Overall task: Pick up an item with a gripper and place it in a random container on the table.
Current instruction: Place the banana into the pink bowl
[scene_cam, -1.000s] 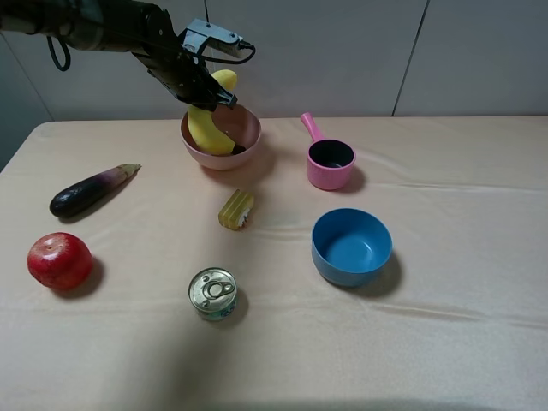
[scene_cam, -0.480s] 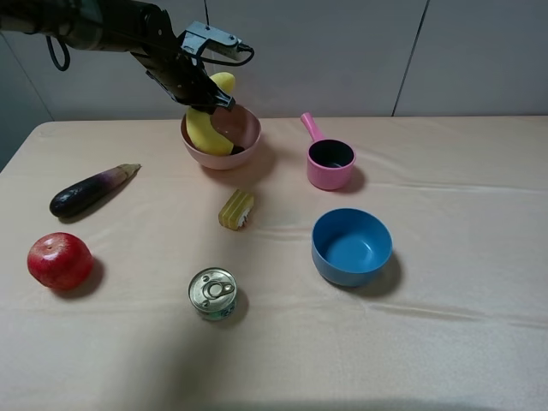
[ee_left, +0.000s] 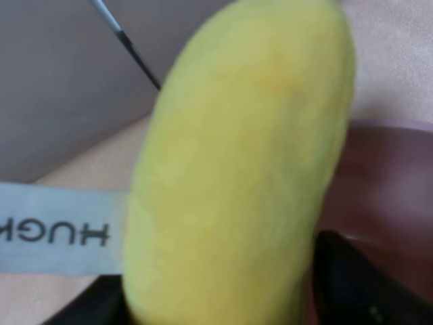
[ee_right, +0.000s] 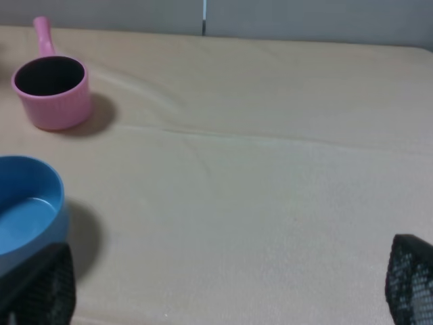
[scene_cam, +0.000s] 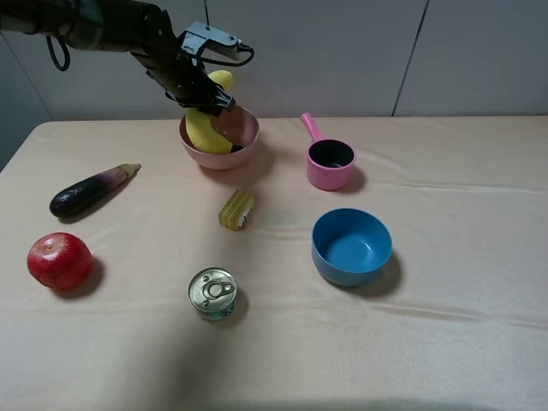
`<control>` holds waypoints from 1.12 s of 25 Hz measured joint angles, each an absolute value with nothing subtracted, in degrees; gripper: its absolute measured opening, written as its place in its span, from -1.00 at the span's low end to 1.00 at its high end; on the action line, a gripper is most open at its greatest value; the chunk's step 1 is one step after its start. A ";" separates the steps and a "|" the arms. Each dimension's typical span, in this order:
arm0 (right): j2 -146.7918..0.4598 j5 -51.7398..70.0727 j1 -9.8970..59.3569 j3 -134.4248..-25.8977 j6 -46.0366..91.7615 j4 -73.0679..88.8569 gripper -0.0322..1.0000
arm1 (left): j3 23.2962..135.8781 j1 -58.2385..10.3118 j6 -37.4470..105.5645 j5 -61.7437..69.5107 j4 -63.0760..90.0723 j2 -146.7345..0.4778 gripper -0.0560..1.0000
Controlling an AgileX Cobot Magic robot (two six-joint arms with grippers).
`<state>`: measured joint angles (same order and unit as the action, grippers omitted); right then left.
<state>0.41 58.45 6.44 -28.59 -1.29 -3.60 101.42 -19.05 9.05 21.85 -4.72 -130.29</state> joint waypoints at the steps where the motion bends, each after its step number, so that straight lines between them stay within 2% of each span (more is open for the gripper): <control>1: 0.41 58.45 6.44 -28.59 -1.29 -3.60 0.41 | 101.42 -19.05 9.10 21.85 -4.72 -130.29 0.18; 5: 0.41 58.45 6.44 -28.59 -1.29 -3.60 0.41 | 101.42 -19.05 9.10 21.90 -4.72 -130.29 0.34; 11: 0.41 58.45 6.44 -28.59 -1.29 -3.60 0.41 | 101.42 -19.05 9.15 21.71 -4.72 -130.29 0.77; 14: 0.41 58.45 6.44 -28.59 -1.29 -3.60 0.41 | 101.42 -19.05 9.15 21.66 -4.72 -130.29 0.88; 28: 0.41 58.45 6.44 -28.59 -1.29 -3.60 0.41 | 101.42 -18.94 9.15 20.43 -6.98 -129.70 0.96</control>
